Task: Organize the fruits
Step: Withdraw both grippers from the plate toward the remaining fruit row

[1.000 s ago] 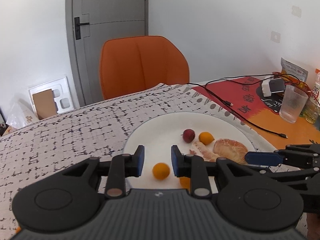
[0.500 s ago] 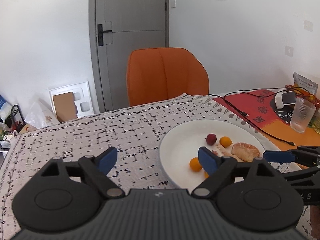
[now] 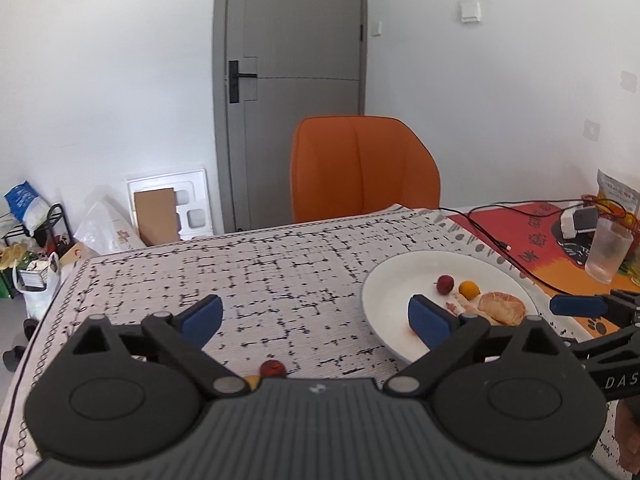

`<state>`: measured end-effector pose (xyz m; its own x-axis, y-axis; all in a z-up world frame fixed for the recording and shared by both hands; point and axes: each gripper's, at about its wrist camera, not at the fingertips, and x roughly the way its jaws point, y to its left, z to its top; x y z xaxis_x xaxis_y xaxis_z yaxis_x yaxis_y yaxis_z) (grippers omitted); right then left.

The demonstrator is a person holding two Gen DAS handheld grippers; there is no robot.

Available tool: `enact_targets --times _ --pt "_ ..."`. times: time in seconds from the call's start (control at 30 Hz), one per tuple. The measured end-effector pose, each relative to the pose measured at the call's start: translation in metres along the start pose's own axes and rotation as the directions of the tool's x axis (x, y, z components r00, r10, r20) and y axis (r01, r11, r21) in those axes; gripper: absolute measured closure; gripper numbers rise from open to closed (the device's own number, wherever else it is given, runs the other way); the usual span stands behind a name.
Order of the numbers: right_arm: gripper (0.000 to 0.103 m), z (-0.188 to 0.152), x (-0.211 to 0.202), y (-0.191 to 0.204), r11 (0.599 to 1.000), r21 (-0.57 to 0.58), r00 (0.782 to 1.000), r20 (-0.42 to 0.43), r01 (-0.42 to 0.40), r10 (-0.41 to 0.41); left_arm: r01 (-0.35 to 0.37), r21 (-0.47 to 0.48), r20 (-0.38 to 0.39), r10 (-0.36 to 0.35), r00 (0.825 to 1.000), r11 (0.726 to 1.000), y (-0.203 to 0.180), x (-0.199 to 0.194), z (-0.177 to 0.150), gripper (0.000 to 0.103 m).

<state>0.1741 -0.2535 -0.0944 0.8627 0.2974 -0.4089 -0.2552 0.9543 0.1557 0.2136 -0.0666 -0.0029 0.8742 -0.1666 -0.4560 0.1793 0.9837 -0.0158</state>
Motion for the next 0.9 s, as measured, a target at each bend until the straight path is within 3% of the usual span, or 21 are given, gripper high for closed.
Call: enact_targets --times 0.9 --pt "0.000 0.000 -0.010 0.030 0.999 -0.008 0.999 -0.004 -0.048 0.048 -0.078 -0.101 0.030 0.081 0.996 0.992 0.052 -0.054 -0.015 0.003"
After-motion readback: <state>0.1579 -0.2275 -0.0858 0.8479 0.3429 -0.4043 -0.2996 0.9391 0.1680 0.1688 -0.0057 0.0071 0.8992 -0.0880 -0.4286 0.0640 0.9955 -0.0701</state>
